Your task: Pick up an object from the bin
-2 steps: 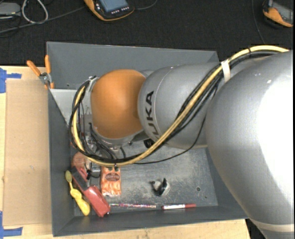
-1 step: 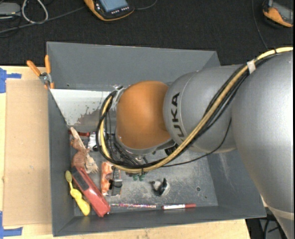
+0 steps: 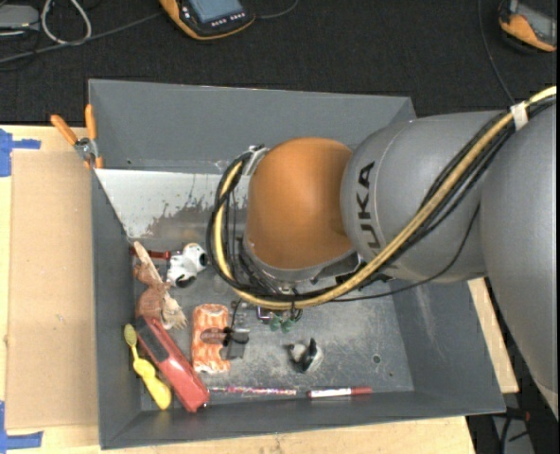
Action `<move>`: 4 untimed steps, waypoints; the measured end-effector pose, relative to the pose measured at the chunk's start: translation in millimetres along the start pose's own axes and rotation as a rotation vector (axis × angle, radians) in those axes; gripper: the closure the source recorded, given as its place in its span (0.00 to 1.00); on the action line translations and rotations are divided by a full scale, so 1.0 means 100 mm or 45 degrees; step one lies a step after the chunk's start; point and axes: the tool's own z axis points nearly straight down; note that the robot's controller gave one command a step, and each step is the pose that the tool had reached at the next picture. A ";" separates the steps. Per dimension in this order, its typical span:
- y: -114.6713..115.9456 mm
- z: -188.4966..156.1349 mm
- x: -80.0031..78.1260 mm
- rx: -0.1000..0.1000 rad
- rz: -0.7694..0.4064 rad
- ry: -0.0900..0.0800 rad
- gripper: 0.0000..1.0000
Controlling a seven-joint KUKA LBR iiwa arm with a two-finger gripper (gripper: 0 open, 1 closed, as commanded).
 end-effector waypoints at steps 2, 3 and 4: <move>-0.30 0.58 -0.10 0.004 -0.039 0.010 0.00; -0.15 0.86 0.06 0.005 -0.040 0.008 0.00; -0.06 1.17 0.07 -0.004 -0.029 -0.016 1.00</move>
Offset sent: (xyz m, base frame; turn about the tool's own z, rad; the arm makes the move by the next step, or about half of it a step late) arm 0.0055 -0.0309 -0.0182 0.0682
